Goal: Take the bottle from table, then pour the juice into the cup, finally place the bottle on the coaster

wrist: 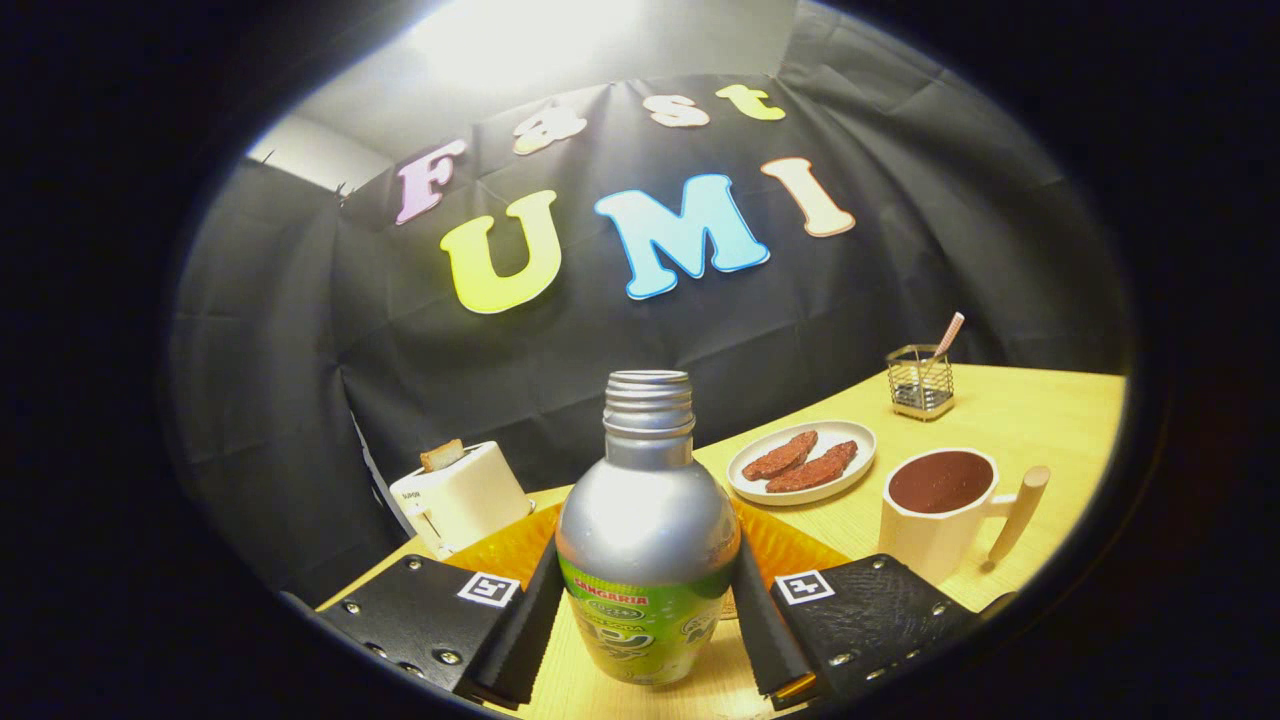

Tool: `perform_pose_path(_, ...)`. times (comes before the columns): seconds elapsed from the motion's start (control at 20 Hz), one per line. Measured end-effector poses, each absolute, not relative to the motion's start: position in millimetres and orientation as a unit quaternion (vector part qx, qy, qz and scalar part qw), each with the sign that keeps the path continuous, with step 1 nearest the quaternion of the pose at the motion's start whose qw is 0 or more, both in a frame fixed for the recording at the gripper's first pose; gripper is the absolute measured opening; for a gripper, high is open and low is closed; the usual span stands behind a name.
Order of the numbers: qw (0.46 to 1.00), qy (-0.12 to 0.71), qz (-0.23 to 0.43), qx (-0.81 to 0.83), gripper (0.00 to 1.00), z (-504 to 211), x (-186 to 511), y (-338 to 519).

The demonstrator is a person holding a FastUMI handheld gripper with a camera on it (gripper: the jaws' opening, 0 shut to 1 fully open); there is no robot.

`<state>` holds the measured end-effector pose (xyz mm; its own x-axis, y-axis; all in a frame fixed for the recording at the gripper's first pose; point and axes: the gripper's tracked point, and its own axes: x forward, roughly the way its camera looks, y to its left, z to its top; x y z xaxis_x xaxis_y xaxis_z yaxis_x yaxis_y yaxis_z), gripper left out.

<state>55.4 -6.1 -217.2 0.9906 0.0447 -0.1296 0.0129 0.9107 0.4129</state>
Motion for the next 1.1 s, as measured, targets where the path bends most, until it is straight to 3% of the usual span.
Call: perform_pose_path(1.1,0.861,0.031,-0.002,0.507,0.78,-227.4,67.0,-56.5)
